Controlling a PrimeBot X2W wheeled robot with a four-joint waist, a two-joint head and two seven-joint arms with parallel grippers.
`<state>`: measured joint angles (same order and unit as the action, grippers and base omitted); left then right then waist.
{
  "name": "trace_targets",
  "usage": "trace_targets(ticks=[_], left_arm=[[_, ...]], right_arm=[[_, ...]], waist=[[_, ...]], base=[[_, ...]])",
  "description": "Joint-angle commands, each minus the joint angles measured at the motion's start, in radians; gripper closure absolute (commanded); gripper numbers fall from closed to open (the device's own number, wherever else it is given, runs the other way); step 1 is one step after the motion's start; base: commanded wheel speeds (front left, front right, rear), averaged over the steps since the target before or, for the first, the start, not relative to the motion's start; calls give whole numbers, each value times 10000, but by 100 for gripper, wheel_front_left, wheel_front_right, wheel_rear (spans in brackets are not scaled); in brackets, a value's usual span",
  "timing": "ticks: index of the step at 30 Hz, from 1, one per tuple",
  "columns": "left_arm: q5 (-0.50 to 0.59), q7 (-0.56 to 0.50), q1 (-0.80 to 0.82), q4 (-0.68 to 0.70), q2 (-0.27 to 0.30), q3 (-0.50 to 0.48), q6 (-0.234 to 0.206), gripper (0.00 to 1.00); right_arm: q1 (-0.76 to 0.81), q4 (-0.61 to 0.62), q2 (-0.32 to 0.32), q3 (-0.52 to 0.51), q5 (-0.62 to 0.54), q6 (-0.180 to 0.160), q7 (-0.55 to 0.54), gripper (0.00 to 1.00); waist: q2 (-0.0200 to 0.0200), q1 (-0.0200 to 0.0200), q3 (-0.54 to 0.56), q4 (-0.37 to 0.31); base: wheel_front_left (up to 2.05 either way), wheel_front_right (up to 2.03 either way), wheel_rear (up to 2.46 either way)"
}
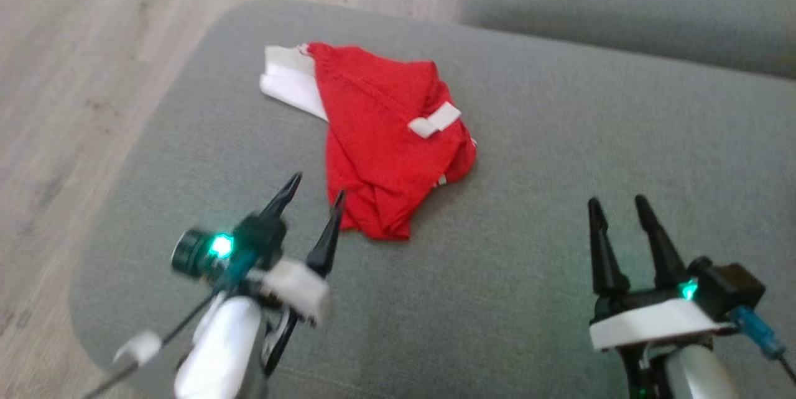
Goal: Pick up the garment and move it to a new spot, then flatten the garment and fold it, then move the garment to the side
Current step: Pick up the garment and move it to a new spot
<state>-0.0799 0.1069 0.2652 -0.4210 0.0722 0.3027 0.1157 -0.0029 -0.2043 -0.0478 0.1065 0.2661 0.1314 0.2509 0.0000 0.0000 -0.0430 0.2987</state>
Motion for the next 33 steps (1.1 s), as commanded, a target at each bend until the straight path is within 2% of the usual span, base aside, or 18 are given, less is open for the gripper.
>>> trace_targets(ticks=[1,7,17,23,27,29,33], left_arm=[[-9,-305,892,78,48,-95,32,0],[-274,-1259,2602,-1048,-102,878,122,0],[-415,-1446,5365,-3363,-22,861,133,0],[-388,-1965,6147,-4973,118,1009,-16,0],[-377,-1973,6283,-5541,78,1124,-77,0],[-416,-1829,6318,-5706,42,1164,-75,100],[-681,-838,6283,-5708,-75,1192,-44,100]], right_arm=[[-628,412,-24,114,-115,-7,108,0],[-1066,556,-24,-112,-251,-7,108,0],[-1578,671,-24,-5,-395,-7,109,0],[-1694,690,-24,-21,-389,-7,109,0],[-1655,692,-24,-58,-432,-7,109,0],[-1643,658,-24,-82,-482,-7,109,0],[-1577,490,-24,-119,-572,-7,109,0]], waist=[[0,0,-639,-521],[0,0,-1651,-1259],[0,0,-2772,-2187],[0,0,-3047,-2522],[0,0,-3058,-2540],[0,0,-3012,-2516],[0,0,-2605,-2367]], base=[[0,0,0],[0,0,0],[0,0,0],[0,0,0],[0,0,0],[0,0,0],[0,0,0]])
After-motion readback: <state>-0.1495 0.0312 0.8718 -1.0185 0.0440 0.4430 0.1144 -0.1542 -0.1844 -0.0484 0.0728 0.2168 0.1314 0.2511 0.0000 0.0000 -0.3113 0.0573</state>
